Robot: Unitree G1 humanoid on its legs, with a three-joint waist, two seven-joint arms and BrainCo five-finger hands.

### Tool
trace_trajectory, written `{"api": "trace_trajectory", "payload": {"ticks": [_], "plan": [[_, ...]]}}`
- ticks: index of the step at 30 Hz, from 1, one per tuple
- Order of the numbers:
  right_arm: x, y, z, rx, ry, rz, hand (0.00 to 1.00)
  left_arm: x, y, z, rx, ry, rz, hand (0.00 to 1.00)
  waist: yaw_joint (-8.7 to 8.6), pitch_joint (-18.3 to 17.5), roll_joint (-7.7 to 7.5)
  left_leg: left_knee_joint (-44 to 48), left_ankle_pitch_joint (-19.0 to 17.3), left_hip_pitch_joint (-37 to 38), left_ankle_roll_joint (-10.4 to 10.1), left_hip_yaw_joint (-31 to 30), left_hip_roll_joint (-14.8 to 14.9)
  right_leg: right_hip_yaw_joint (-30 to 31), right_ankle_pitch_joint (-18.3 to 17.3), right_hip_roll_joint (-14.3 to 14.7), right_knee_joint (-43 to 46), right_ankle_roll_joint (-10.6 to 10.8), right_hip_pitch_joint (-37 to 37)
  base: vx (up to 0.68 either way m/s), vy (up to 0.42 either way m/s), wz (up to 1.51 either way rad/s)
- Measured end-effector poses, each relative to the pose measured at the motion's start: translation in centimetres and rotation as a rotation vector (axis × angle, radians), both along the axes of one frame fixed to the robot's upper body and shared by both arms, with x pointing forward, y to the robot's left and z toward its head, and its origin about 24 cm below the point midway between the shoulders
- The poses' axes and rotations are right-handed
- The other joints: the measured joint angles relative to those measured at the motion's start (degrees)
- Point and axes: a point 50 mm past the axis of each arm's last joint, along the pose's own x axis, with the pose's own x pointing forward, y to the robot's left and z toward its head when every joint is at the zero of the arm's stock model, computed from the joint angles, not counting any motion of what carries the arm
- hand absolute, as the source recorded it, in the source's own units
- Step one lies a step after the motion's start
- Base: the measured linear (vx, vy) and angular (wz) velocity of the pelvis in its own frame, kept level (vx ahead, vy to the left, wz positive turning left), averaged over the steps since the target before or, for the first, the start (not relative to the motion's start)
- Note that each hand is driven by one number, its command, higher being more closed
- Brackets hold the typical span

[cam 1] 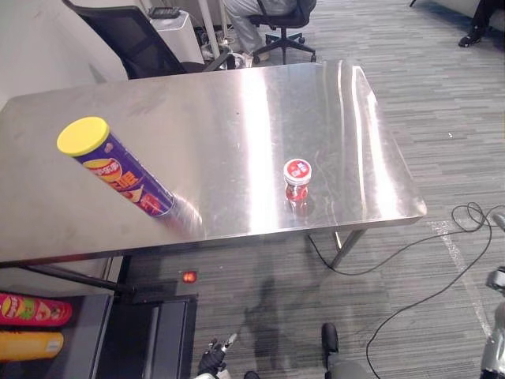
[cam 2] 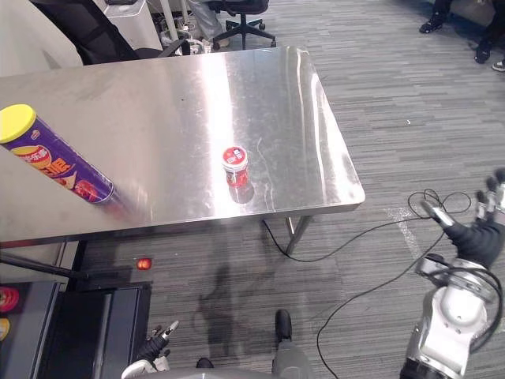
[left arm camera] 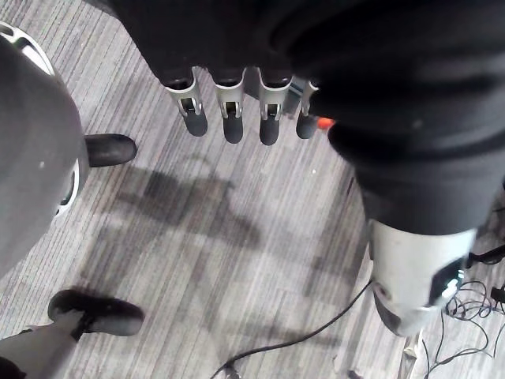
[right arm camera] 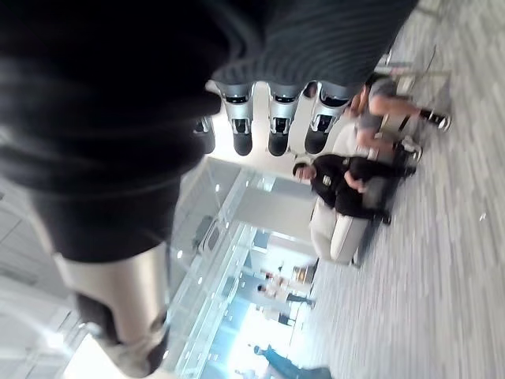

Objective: Put the gum and the chips on the shelf.

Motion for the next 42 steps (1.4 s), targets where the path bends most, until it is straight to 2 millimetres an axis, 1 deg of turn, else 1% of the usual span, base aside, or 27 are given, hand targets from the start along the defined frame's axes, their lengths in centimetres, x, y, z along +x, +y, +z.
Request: {"api": "trace_trajectory", "payload": {"ticks": [1, 3, 8, 9, 11, 12, 13, 16, 17, 23, 27, 30, 35, 39, 42], "plan": [[0.3, 0.2, 0.1, -0.004, 0.0, 0.021, 0.0, 0.1, 0.1, 0.0, 0.003, -0.001, -0.005, 0.0, -0.01, 0.1, -0.18, 0.0, 0.1, -0.2, 0.1, -0.4, -0.1, -0.2, 0.1, -0.2, 0.0, 0.1, 0.0, -0.04, -0.031, 0.17], [1.4, 1.3, 0.6, -0.022, -0.008, 0.099, 0.0, 0.2, 0.3, 0.1, 0.016, -0.002, -0.02, 0.0, 0.08, 0.4, -0.9, 0.0, 0.2, -0.3, 0.3, -1.0, -0.7, -0.5, 0.2, -0.8, 0.0, 0.3, 0.1, -0.05, -0.024, 0.13], [2.7, 3.1, 0.7, -0.013, -0.02, 0.198, 0.0, 0.6, 0.3, 0.2, 0.024, -0.007, -0.026, 0.0, 0.11, 0.7, -1.3, 0.0, 0.5, -1.3, 0.8, -3.1, -1.5, -1.8, 0.5, -1.9, 0.0, 0.8, 0.0, -0.05, -0.03, 0.17], [3.4, 3.9, 0.6, -0.012, -0.018, 0.238, 0.0, 0.7, 0.4, 0.2, 0.033, -0.008, -0.028, 0.0, 0.12, 0.9, -1.58, 0.0, 0.6, -1.5, 0.9, -3.7, -1.7, -2.2, 0.6, -2.2, 0.0, 0.8, 0.1, -0.05, -0.034, 0.2], [3.9, 4.5, 0.8, -0.015, -0.024, 0.269, 0.0, 0.8, 0.5, 0.3, 0.038, -0.009, -0.035, 0.0, 0.14, 1.0, -1.75, 0.1, 0.7, -2.0, 1.1, -4.2, -1.8, -2.7, 0.6, -2.4, 0.0, 0.9, 0.0, -0.05, -0.034, 0.18], [4.5, 5.4, 1.1, -0.02, -0.034, 0.31, 0.0, 1.0, 0.6, 0.4, 0.049, -0.016, -0.047, 0.0, 0.16, 1.5, -2.13, 0.1, 0.9, -2.3, 1.4, -4.8, -1.9, -3.1, 0.7, -2.6, 0.0, 0.9, 0.0, -0.05, -0.039, 0.17], [4.8, 5.7, 1.2, -0.02, -0.037, 0.324, 0.0, 1.1, 0.7, 0.4, 0.053, -0.018, -0.051, 0.0, 0.28, 1.7, -2.22, 0.1, 0.9, -2.4, 1.4, -5.0, -2.0, -3.2, 0.8, -2.7, 0.0, 0.8, 0.0, -0.06, -0.046, 0.22], [6.0, 6.8, 1.6, -0.043, -0.035, 0.382, 0.0, 1.4, 0.8, 0.5, 0.06, -0.025, -0.051, 0.0, 0.69, 2.3, -2.4, 0.2, 1.1, -3.2, 1.8, -6.2, -2.3, -4.2, 0.9, -3.1, 0.0, 0.9, -0.1, -0.03, -0.027, 0.18], [6.4, 6.9, 1.9, -0.051, -0.038, 0.392, 0.0, 1.7, 0.7, 0.6, 0.06, -0.032, -0.054, 0.0, 1.46, 2.9, -2.34, 0.2, 1.2, -3.3, 1.8, -6.5, -2.5, -4.4, 0.9, -3.2, 0.0, 0.9, 0.0, -0.02, -0.015, 0.07], [8.4, 8.6, 2.1, -0.047, -0.031, 0.459, 0.0, 2.2, 0.7, 0.8, 0.068, -0.042, -0.064, 0.0, 1.72, 3.9, -2.17, 0.3, 1.5, -4.9, 2.3, -8.8, -2.8, -6.4, 0.9, -3.6, 0.0, 1.0, -0.3, 0.0, -0.018, 0.19], [8.9, 9.5, 2.4, -0.054, -0.032, 0.492, 0.0, 2.5, 0.8, 0.9, 0.081, -0.047, -0.094, 0.0, 2.03, 5.0, -2.26, 0.4, 1.6, -5.2, 2.4, -9.2, -3.3, -7.1, 0.9, -4.2, 0.0, 1.0, -0.2, 0.01, 0.008, 0.1], [9.3, 9.8, 1.4, -0.04, 0.015, 0.505, 0.0, 2.4, 0.9, 0.9, 0.084, -0.046, -0.096, 0.0, 2.33, 5.0, -2.24, 0.5, 1.6, -5.4, 2.4, -10.0, -3.6, -7.8, 0.9, -4.5, 0.0, 1.0, 0.0, 0.01, 0.009, 0.1], [9.6, 10.3, 1.2, -0.043, 0.033, 0.528, 0.0, 2.6, 1.0, 1.0, 0.089, -0.054, -0.097, 0.0, 3.3, 5.8, -2.22, 1.4, 1.6, -6.1, 2.4, -10.4, -3.5, -8.5, 0.9, -4.8, 0.0, 1.0, 0.0, 0.0, -0.007, 0.07], [10.0, 11.3, 0.7, -0.049, 0.059, 0.568, 0.0, 2.7, 1.1, 1.0, 0.094, -0.057, -0.097, 0.0, 3.29, 6.5, -2.32, 1.8, 1.6, -6.5, 2.4, -10.6, -3.4, -8.6, 0.9, -4.8, 0.0, 1.0, -0.1, -0.04, -0.02, 0.02], [10.0, 11.6, 0.6, -0.052, 0.064, 0.581, 0.0, 2.7, 1.1, 1.1, 0.096, -0.057, -0.099, 0.0, 3.24, 6.5, -2.32, 2.0, 1.6, -7.0, 2.4, -11.1, -3.4, -9.0, 0.9, -4.8, 0.0, 1.0, -0.2, -0.03, -0.019, 0.05]]}}
